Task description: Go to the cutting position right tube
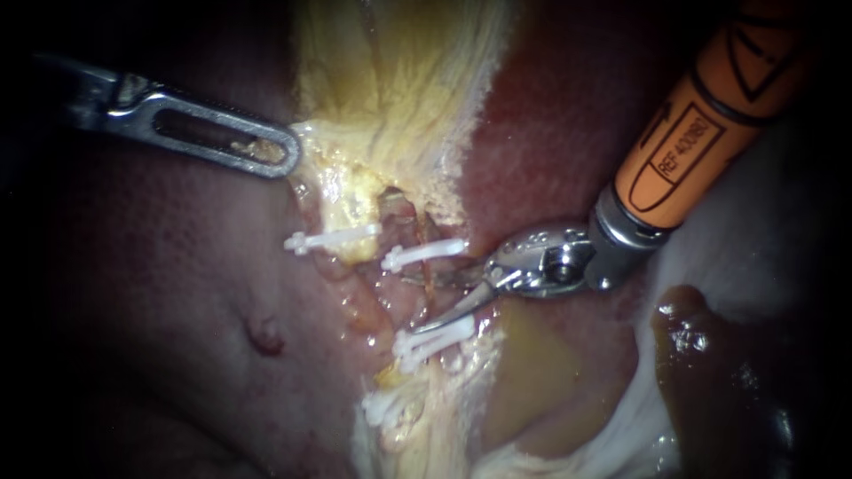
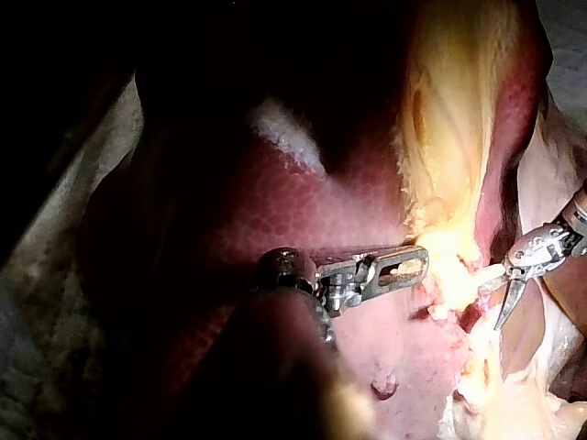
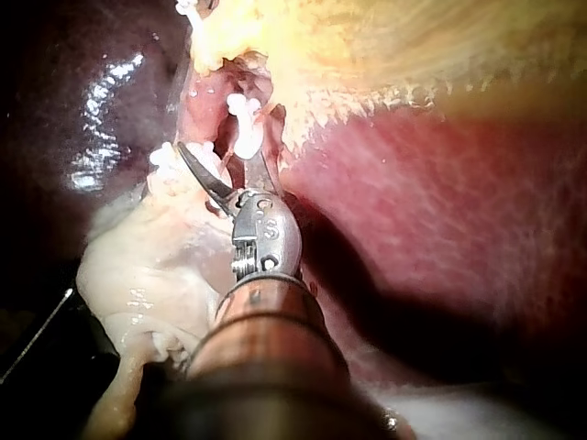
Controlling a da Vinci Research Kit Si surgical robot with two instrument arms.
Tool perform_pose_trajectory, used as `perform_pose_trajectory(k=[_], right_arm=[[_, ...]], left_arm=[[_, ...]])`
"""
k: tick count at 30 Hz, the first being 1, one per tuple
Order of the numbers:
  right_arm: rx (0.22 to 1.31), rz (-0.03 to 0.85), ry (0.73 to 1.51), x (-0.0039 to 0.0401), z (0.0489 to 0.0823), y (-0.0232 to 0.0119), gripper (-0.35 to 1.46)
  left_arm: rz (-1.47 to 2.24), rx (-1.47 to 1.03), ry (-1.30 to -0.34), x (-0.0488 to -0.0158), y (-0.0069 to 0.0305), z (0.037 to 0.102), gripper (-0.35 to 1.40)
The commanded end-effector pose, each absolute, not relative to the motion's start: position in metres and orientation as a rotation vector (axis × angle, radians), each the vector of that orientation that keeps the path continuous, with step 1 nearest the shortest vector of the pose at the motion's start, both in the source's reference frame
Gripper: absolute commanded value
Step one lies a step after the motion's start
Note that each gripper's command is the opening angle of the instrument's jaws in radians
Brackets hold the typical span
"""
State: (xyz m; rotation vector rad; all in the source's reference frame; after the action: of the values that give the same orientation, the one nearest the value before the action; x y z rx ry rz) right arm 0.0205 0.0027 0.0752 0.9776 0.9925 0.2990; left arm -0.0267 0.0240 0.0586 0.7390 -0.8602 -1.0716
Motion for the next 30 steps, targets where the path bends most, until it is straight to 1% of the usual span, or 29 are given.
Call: perform_pose_trajectory(k=[1,5,9,13,16,20,30], right_arm=[[0.986,0.293,1.005,0.0207,0.0751,0.0027,1.31],[1.032,0.284,1.046,0.0213,0.0751,0.0026,1.33],[1.073,0.272,1.069,0.0215,0.0745,0.0021,1.31],[1.084,0.263,1.08,0.0223,0.0739,0.0017,1.31],[1.092,0.27,1.105,0.0231,0.0737,0.0016,1.31],[1.1,0.281,1.118,0.024,0.0735,0.0015,1.29],[1.09,0.329,1.143,0.0256,0.0741,0.0015,1.29]], left_arm=[[-1.071,0.739,-0.86,-0.0267,0.024,0.0586,-0.35],[-1.071,0.739,-0.861,-0.0267,0.024,0.0586,-0.35],[-1.071,0.739,-0.861,-0.0267,0.024,0.0586,-0.35],[-1.071,0.739,-0.861,-0.0267,0.024,0.0587,-0.35],[-1.071,0.739,-0.861,-0.0267,0.024,0.0587,-0.35],[-1.071,0.739,-0.861,-0.0267,0.024,0.0587,-0.35],[-1.071,0.738,-0.861,-0.0268,0.024,0.0588,-0.35]])
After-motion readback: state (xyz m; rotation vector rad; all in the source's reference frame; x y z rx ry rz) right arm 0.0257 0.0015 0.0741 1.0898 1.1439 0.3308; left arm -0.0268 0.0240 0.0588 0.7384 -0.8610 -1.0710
